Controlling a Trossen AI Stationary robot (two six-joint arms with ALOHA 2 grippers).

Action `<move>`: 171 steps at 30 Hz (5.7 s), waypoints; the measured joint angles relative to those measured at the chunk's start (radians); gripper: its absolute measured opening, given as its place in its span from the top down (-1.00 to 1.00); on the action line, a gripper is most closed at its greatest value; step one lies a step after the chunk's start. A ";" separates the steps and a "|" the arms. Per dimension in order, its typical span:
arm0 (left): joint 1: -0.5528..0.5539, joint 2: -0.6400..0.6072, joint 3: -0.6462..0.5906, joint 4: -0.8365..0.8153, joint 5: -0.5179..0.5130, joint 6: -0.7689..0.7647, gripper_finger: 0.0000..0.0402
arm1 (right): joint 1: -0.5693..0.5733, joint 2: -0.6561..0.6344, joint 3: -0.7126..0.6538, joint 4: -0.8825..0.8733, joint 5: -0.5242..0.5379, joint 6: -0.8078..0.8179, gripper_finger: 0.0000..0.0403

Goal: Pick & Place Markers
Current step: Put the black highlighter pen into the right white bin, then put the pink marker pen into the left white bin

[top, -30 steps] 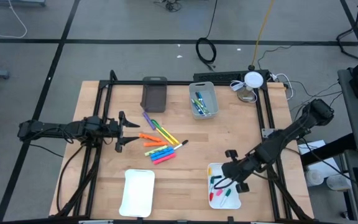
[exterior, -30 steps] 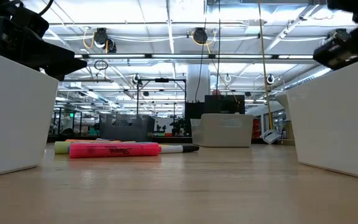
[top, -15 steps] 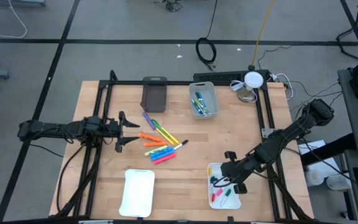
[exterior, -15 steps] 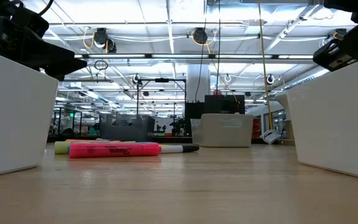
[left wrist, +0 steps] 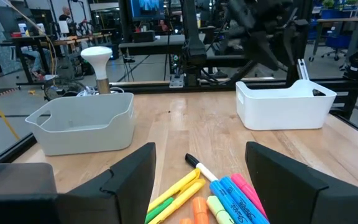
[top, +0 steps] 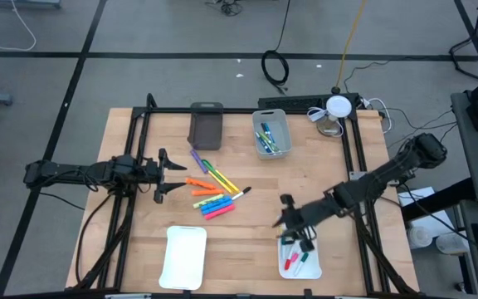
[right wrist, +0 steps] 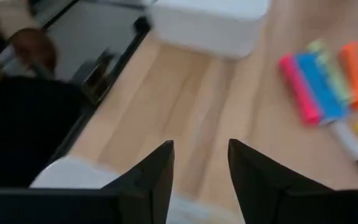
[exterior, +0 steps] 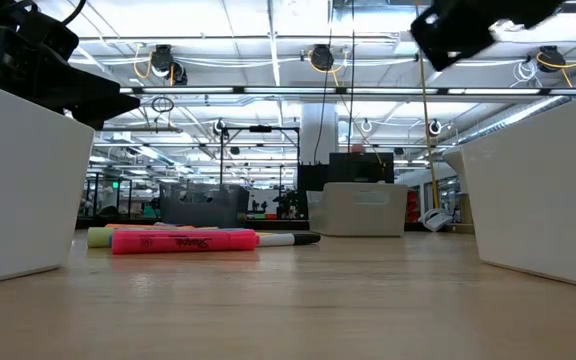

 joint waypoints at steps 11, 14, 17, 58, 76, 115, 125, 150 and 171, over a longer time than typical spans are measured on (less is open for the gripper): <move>0.000 0.000 0.000 0.000 0.000 0.000 -0.25 | -0.219 0.007 0.140 0.026 0.001 -0.243 0.03; 0.000 0.000 0.000 0.000 0.000 0.000 -0.25 | -0.247 0.061 0.205 0.026 0.000 -0.292 0.00; 0.000 0.000 0.000 0.000 0.000 0.000 -0.25 | -0.275 0.148 0.274 -0.012 -0.002 -0.357 0.00; 0.000 0.000 0.000 0.000 0.000 0.000 -0.25 | -0.532 0.647 0.325 -0.156 -0.186 -0.372 0.15; 0.000 0.000 0.000 0.000 0.000 0.000 -0.25 | -0.513 0.653 0.296 -0.117 -0.172 -0.296 0.62; 0.000 0.000 0.000 0.000 0.000 0.000 -0.25 | 0.090 0.017 0.293 -0.425 -0.073 0.010 0.89; 0.000 0.000 0.000 0.000 0.000 0.000 -0.25 | 0.324 -0.004 0.181 -0.462 0.112 0.254 0.89; 0.000 0.000 0.000 0.000 0.000 0.000 -0.25 | 0.297 -0.023 -0.060 -0.286 0.130 0.497 0.21; 0.000 0.000 0.000 0.000 0.000 0.000 -0.25 | 0.339 -0.465 -0.130 -0.178 0.366 0.170 0.28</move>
